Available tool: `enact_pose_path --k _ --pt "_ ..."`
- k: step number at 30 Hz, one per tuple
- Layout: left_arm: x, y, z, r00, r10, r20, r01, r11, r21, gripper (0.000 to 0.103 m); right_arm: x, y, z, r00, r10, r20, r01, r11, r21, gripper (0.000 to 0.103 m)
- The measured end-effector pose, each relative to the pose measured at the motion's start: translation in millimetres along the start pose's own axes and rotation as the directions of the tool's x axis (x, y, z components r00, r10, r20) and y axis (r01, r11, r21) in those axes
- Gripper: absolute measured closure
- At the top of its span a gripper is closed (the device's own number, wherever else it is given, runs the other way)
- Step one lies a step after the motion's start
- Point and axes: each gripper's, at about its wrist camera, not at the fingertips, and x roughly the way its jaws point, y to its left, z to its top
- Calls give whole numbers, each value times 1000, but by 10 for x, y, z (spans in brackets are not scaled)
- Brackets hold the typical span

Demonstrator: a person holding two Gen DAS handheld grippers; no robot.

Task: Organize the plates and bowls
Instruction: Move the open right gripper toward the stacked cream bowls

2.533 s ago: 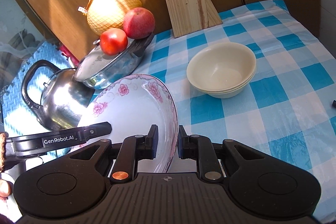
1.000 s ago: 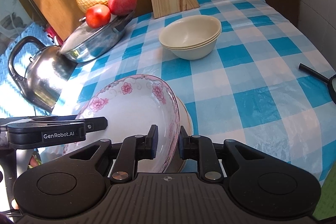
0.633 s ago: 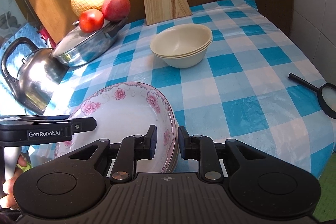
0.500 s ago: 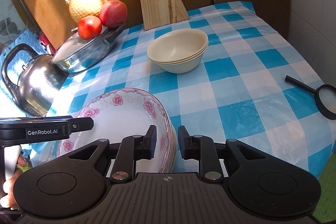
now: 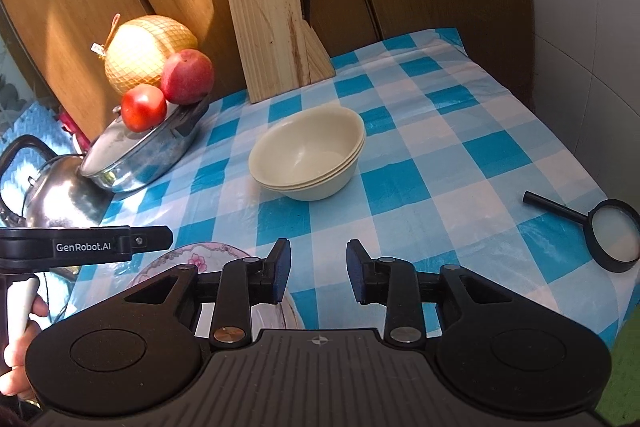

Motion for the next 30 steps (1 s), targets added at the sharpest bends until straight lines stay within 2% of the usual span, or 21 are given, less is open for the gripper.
enact_pose_path --k 5,11,30 --pt "144 -73 167 1000 2 1 -2 1000 16 58 173 -170 245 1000 -29 10 28 997 73 60" --pt "269 -136 333 1000 7 -3 -7 1000 23 58 396 -233 479 999 -47 17 46 994 95 60" --pt "665 -268 707 999 29 -16 -28 999 26 55 733 -470 827 996 -88 9 86 987 138 54"
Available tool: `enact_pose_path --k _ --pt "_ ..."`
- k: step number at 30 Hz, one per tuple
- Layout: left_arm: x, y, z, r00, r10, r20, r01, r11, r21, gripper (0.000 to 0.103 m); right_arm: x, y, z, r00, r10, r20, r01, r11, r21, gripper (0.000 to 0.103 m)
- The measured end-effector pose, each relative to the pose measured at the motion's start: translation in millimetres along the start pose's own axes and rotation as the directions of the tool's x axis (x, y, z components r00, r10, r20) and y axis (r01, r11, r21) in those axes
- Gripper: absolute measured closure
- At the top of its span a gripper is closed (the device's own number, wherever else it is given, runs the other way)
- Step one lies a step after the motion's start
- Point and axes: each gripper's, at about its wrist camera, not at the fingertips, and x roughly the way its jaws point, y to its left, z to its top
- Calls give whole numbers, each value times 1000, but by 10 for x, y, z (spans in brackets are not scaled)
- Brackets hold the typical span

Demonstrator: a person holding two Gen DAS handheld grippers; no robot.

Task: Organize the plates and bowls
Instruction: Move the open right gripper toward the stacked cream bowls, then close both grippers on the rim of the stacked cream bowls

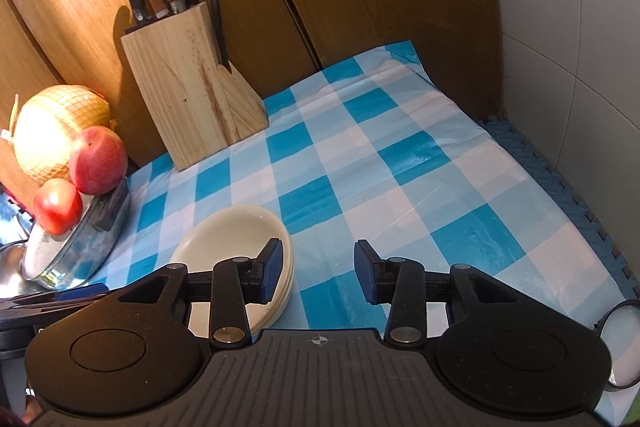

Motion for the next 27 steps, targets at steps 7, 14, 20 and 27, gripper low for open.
enact_pose_path --k 7,14,20,27 --pt "127 -23 129 1000 -3 -8 3 1000 -4 52 129 -19 94 1000 4 -18 -4 1000 15 51" --pt "259 -34 239 1000 -7 -15 7 1000 -10 49 221 -24 160 1000 0 -21 0 1000 17 47" --pt "329 -37 292 999 -46 -22 46 999 -27 49 309 -5 198 999 0 -32 0 1000 14 45" --pt "441 -82 270 994 -87 -63 86 996 -17 47 464 77 162 996 26 -90 -25 1000 10 41"
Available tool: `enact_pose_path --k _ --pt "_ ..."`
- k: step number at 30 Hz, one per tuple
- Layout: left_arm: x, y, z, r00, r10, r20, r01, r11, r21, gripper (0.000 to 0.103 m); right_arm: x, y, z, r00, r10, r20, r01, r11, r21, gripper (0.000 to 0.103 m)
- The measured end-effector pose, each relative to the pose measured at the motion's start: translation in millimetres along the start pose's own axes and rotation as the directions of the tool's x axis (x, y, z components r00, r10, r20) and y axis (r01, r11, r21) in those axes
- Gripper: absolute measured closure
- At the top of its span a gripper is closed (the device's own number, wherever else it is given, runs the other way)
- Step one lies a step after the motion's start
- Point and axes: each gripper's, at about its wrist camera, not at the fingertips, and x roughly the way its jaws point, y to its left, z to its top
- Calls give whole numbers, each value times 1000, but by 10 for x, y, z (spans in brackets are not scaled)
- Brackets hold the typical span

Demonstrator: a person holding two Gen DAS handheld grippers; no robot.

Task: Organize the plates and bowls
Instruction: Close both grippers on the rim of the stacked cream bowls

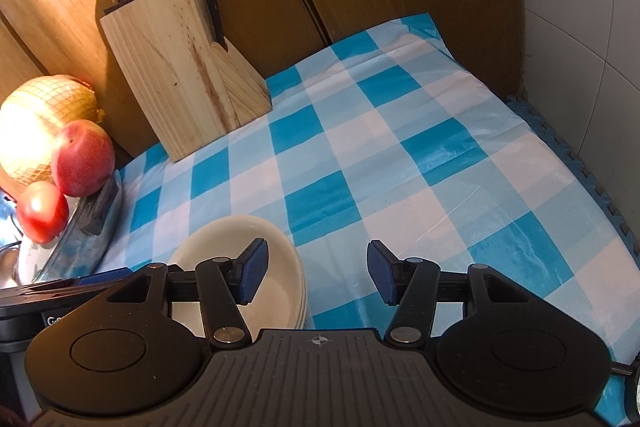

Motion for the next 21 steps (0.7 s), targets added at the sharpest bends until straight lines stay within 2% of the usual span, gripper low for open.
enact_pose_path --k 3,6,12,14,17,21 --pt "50 3 -39 999 -21 -24 21 1000 -11 47 43 20 -28 1000 1 -21 -1 1000 -7 40" --pt "99 -37 -92 999 5 -38 -4 1000 14 47 59 1 -53 999 -5 -31 5 1000 -5 41" --pt "154 -61 -147 998 26 -50 -24 999 32 47 159 -56 -114 996 -12 -92 14 1000 14 49" --pt "164 -80 -169 998 35 -50 -33 998 45 48 159 -48 -121 996 -11 -89 12 1000 11 52" --pt "198 -102 -197 997 40 -60 -37 998 55 54 156 -53 -121 995 8 -97 -5 1000 29 57" --pt "203 -102 -206 998 26 -61 -23 999 47 57 161 -45 -120 995 10 -96 -7 1000 30 60"
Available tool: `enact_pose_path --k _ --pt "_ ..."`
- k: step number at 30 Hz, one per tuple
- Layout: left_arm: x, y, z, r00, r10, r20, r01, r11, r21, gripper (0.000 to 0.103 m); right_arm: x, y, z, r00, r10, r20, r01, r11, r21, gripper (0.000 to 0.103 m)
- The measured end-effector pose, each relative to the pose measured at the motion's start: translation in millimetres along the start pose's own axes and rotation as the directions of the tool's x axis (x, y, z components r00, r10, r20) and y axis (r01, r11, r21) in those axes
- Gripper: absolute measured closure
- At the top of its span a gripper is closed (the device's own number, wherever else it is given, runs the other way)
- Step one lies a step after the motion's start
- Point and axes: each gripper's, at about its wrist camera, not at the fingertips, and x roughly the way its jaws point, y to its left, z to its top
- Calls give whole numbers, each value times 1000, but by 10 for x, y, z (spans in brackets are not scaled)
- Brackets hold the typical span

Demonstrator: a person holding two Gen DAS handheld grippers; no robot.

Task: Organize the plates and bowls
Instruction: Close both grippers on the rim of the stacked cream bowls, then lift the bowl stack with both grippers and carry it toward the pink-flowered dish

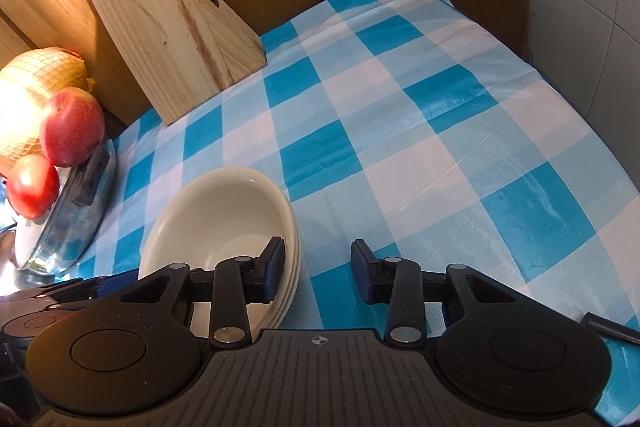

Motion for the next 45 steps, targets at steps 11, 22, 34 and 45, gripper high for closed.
enact_pose_path --k 11,22,34,45 --pt "-26 -72 -14 999 -50 -1 50 998 27 72 41 32 1 998 51 -21 -51 999 12 81" --pt "-43 -85 -15 996 -95 -6 95 995 28 79 63 40 -15 996 74 -40 -73 997 18 86" --pt "-166 -118 -35 995 -102 22 101 994 34 79 -84 55 0 997 73 2 -73 997 -10 86" --pt "-295 -131 -38 993 -110 44 108 994 30 79 -189 78 8 996 80 30 -80 997 -19 86"
